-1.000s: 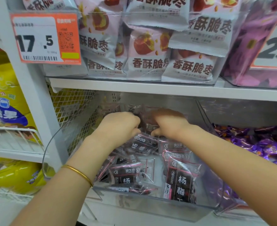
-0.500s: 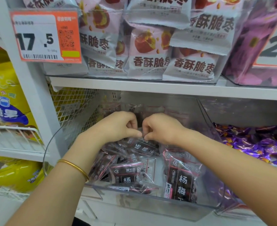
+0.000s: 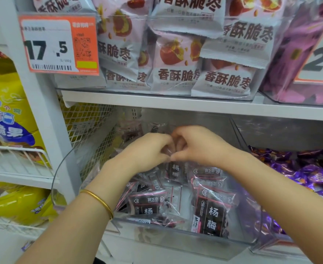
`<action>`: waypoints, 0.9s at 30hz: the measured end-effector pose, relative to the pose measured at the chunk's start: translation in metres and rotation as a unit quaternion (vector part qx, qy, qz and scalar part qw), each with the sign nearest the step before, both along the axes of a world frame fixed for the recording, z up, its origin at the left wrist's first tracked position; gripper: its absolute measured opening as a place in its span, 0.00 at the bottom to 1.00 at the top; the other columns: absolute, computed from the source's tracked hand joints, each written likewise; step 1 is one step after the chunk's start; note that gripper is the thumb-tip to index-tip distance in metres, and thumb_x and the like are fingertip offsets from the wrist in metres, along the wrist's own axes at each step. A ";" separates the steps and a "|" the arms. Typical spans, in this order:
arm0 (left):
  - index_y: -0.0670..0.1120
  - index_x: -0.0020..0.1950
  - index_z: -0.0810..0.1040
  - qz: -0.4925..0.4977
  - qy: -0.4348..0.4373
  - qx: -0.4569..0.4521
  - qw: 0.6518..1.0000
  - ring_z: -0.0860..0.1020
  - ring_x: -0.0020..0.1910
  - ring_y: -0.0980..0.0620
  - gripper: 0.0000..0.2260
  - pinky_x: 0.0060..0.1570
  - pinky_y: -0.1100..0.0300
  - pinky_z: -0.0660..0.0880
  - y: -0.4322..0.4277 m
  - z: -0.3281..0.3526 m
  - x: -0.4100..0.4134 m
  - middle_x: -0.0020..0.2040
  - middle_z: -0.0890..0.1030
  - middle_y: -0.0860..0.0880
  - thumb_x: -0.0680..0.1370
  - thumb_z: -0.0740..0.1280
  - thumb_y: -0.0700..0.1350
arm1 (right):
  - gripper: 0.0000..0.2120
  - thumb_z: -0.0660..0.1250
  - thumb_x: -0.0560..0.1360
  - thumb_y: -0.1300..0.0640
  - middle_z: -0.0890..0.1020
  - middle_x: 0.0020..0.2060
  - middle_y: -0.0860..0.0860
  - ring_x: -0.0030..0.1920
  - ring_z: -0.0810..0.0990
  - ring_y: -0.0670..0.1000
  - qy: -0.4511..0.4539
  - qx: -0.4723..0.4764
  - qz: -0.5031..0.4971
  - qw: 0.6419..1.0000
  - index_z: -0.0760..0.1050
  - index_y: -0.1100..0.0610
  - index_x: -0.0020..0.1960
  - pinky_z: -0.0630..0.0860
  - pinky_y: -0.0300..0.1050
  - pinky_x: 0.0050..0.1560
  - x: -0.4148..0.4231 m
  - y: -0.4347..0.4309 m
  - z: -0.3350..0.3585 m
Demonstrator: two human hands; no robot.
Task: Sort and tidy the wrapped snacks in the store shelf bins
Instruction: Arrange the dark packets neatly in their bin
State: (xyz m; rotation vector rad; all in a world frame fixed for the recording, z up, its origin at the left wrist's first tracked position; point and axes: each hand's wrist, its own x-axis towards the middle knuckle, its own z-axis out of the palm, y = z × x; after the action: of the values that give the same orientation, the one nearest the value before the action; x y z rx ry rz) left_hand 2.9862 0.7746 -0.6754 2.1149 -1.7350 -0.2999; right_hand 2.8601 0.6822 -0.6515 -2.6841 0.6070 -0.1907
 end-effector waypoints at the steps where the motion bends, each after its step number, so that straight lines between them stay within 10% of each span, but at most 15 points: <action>1: 0.47 0.50 0.73 0.020 0.014 0.001 1.000 0.77 0.46 0.50 0.11 0.48 0.55 0.75 -0.003 -0.002 -0.002 0.45 0.78 0.50 0.72 0.72 0.45 | 0.16 0.73 0.68 0.47 0.81 0.45 0.48 0.47 0.79 0.51 0.041 -0.063 -0.013 0.997 0.75 0.53 0.50 0.77 0.46 0.46 0.000 0.001 -0.002; 11: 0.47 0.47 0.72 0.037 0.026 0.099 0.994 0.77 0.44 0.51 0.11 0.46 0.57 0.75 0.010 -0.002 0.010 0.46 0.78 0.49 0.71 0.73 0.43 | 0.10 0.68 0.73 0.59 0.78 0.51 0.53 0.53 0.78 0.56 0.092 -0.252 -0.011 0.963 0.70 0.56 0.52 0.68 0.46 0.39 0.008 0.008 -0.021; 18: 0.51 0.42 0.83 -0.037 0.065 0.109 0.991 0.79 0.48 0.58 0.06 0.55 0.54 0.76 0.037 0.013 0.004 0.46 0.82 0.55 0.71 0.72 0.52 | 0.13 0.71 0.71 0.51 0.74 0.44 0.50 0.44 0.74 0.53 0.142 -0.195 -0.025 0.970 0.72 0.57 0.48 0.68 0.45 0.37 0.010 0.004 -0.015; 22: 0.55 0.45 0.82 -0.069 0.028 0.187 0.980 0.74 0.57 0.60 0.19 0.61 0.54 0.70 0.051 0.019 0.003 0.54 0.78 0.59 0.62 0.72 0.66 | 0.16 0.71 0.70 0.50 0.74 0.47 0.52 0.48 0.74 0.55 0.081 -0.210 0.000 0.974 0.67 0.55 0.49 0.68 0.46 0.40 0.006 0.013 -0.011; 27: 0.54 0.43 0.81 -0.091 -0.071 0.157 0.981 0.69 0.61 0.56 0.08 0.64 0.53 0.66 0.057 0.007 0.006 0.54 0.78 0.56 0.68 0.73 0.55 | 0.10 0.66 0.72 0.63 0.75 0.49 0.53 0.50 0.75 0.55 -0.058 -0.149 0.039 0.986 0.73 0.56 0.53 0.74 0.50 0.48 0.001 0.039 -0.010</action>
State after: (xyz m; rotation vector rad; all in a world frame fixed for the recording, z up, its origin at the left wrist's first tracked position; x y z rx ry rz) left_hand 2.9925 0.8314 -0.6687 2.2404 -2.0870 -0.5166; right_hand 2.8607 0.7212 -0.6617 -2.9502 0.4679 -0.4453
